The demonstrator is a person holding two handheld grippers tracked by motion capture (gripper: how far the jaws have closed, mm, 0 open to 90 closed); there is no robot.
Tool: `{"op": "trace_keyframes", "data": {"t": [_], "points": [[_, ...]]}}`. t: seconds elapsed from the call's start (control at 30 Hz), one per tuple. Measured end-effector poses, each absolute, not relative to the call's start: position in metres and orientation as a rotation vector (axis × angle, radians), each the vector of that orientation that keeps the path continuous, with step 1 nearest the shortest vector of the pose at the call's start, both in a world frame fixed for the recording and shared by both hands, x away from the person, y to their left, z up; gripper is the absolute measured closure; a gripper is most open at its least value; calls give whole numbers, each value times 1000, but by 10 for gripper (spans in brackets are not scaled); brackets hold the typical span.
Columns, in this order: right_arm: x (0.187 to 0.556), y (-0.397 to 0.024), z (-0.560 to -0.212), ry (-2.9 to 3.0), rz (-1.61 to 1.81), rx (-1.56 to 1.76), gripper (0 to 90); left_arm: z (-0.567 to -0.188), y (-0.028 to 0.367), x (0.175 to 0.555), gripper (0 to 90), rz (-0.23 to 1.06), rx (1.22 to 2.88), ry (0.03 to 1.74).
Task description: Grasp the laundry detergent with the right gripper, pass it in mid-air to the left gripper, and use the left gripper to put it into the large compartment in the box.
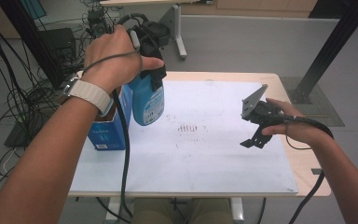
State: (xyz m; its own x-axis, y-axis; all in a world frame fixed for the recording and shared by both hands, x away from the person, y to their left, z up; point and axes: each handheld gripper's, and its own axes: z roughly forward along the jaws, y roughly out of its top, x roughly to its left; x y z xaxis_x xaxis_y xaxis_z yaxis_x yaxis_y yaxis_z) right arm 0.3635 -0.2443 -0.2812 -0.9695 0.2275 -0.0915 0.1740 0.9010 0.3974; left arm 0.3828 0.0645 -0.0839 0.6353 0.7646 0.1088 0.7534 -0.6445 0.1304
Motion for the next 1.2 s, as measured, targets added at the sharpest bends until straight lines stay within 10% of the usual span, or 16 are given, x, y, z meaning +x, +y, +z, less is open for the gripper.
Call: {"op": "trace_keyframes", "data": {"t": [1.2], "points": [[372, -247, -283, 2934, 577, 289, 64, -42, 137, 399, 375, 278, 2435, 1811]]}}
